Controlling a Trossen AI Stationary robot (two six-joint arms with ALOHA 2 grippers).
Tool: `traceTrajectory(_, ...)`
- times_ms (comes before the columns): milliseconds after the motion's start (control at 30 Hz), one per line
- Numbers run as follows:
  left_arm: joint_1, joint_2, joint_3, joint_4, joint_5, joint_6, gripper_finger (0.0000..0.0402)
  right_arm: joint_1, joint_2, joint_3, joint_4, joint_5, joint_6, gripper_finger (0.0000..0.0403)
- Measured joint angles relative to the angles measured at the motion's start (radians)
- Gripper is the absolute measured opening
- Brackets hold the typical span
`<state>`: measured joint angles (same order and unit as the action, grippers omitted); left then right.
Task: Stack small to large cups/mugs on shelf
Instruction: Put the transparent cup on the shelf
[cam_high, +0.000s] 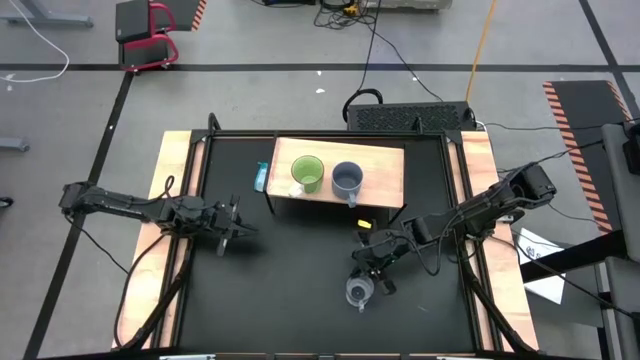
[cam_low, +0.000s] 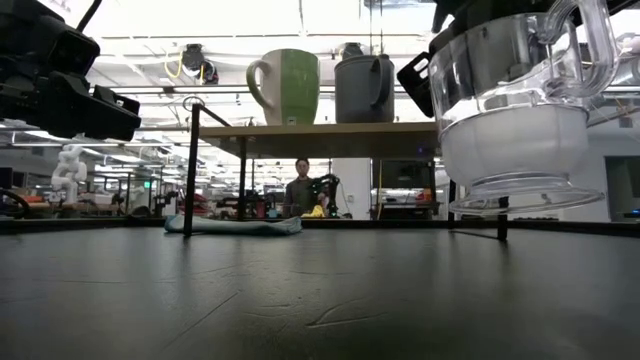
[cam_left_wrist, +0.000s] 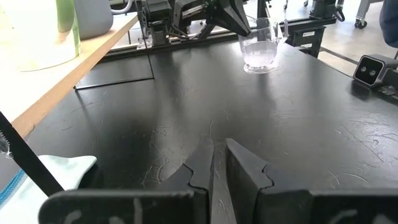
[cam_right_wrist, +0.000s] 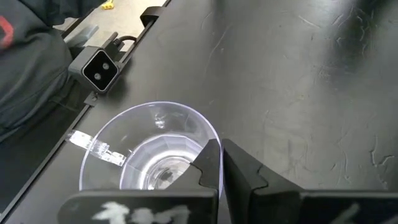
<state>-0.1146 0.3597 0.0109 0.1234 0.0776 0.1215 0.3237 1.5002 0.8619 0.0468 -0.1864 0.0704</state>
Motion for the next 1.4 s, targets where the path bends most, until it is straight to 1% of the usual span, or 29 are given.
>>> traceTrajectory(100,0.0,0.0,0.0,0.0,0.0,0.0,0.0042,-0.001,0.0,0.003,-0.007,0.001,0.003,0.0)
traceTrajectory(200,0.0,0.0,0.0,0.0,0.0,0.0,0.0042,-0.001,0.0,0.038,-0.057,0.002,-0.005,0.0)
traceTrajectory(300,0.0,0.0,0.0,0.0,0.0,-0.001,0.0042,-0.001,0.0,0.085,-0.125,0.007,-0.019,0.0)
traceTrajectory(467,0.0,0.0,0.0,0.0,0.0,-0.001,0.0042,-0.001,0.0,0.171,-0.248,0.056,-0.056,0.0)
traceTrajectory(533,0.0,0.0,0.0,0.0,0.0,-0.002,0.0042,0.001,0.0,0.195,-0.27,0.084,-0.06,0.0)
traceTrajectory(667,0.0,0.0,0.0,0.0,0.0,0.0,0.0042,0.002,-0.007,0.228,-0.274,0.088,-0.084,0.0)
traceTrajectory(833,0.0,0.0,0.0,0.0,0.0,0.0,0.0042,0.001,-0.038,0.234,-0.308,0.088,-0.1,0.0)
traceTrajectory(1100,0.0,0.0,0.0,0.0,0.0,0.0,0.0042,-0.002,-0.155,0.234,-0.36,0.087,-0.126,0.0)
traceTrajectory(1233,0.0,0.0,0.0,0.0,0.0,0.0,0.0042,-0.021,-0.206,0.234,-0.392,0.085,-0.128,0.0)
traceTrajectory(1400,0.0,0.0,0.0,0.0,0.0,0.0,0.0042,-0.07,-0.234,0.234,-0.449,0.085,-0.102,0.0)
